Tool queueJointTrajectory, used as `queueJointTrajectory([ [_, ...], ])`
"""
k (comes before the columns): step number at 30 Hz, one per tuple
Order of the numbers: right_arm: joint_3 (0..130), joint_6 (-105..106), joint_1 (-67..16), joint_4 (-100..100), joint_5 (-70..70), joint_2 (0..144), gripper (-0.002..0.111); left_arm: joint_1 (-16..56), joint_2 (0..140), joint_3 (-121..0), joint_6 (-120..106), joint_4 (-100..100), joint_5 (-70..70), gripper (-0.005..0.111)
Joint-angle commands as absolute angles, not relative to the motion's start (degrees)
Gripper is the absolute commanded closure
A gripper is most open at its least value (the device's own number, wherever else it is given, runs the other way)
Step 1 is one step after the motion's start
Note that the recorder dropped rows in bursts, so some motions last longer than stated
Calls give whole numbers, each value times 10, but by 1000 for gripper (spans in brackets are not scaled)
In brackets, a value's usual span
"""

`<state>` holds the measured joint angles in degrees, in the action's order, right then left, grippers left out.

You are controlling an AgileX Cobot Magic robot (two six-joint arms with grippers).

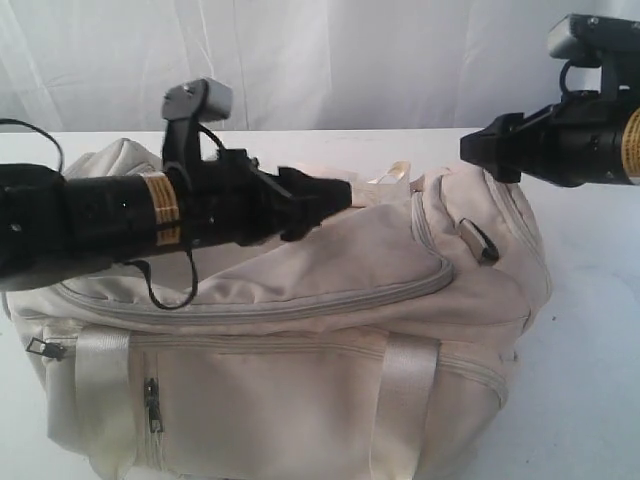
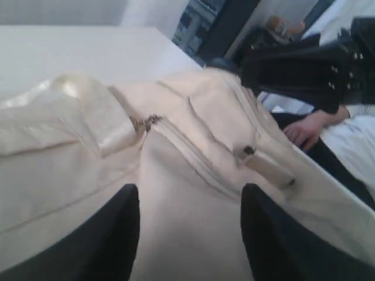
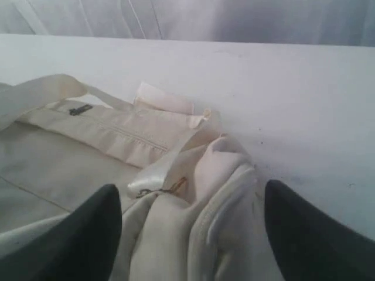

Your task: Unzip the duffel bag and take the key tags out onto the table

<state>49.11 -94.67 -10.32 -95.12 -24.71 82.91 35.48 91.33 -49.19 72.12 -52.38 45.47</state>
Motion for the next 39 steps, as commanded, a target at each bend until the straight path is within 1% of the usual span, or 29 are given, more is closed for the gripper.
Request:
queueJointTrajectory([
  [1, 494, -968, -102, -977, -248, 854, 43, 374, 949, -497, 724, -590, 449, 50],
  [4, 494, -987, -102, -975, -261, 872, 44, 376, 963, -497, 758, -621, 457, 50],
  [6, 494, -992, -102, -976, -264, 882, 51, 382, 967, -497, 774, -638, 460, 50],
  [7, 494, -992, -102, -976, -264, 886, 56, 387, 967, -497, 784, -651, 461, 50],
  [12, 494, -992, -102, -984, -251, 892, 95, 414, 967, -497, 807, -711, 476, 50],
  [14, 494, -992, -102, -995, -237, 892, 105, 423, 967, -497, 817, -731, 485, 50],
  [15, 494, -996, -101, -999, -234, 892, 108, 427, 967, -497, 829, -743, 484, 50],
  [19, 485, -1008, -86, -999, -243, 892, 108, 440, 967, -497, 871, -793, 481, 50],
  [26, 457, -1041, -53, -999, -271, 892, 108, 441, 967, -497, 911, -857, 483, 50],
  [31, 420, -1036, -41, -999, -300, 892, 108, 441, 966, -497, 869, -835, 489, 50],
  [39, 388, -1005, -40, -999, -277, 892, 108, 441, 955, -514, 858, -797, 512, 50],
])
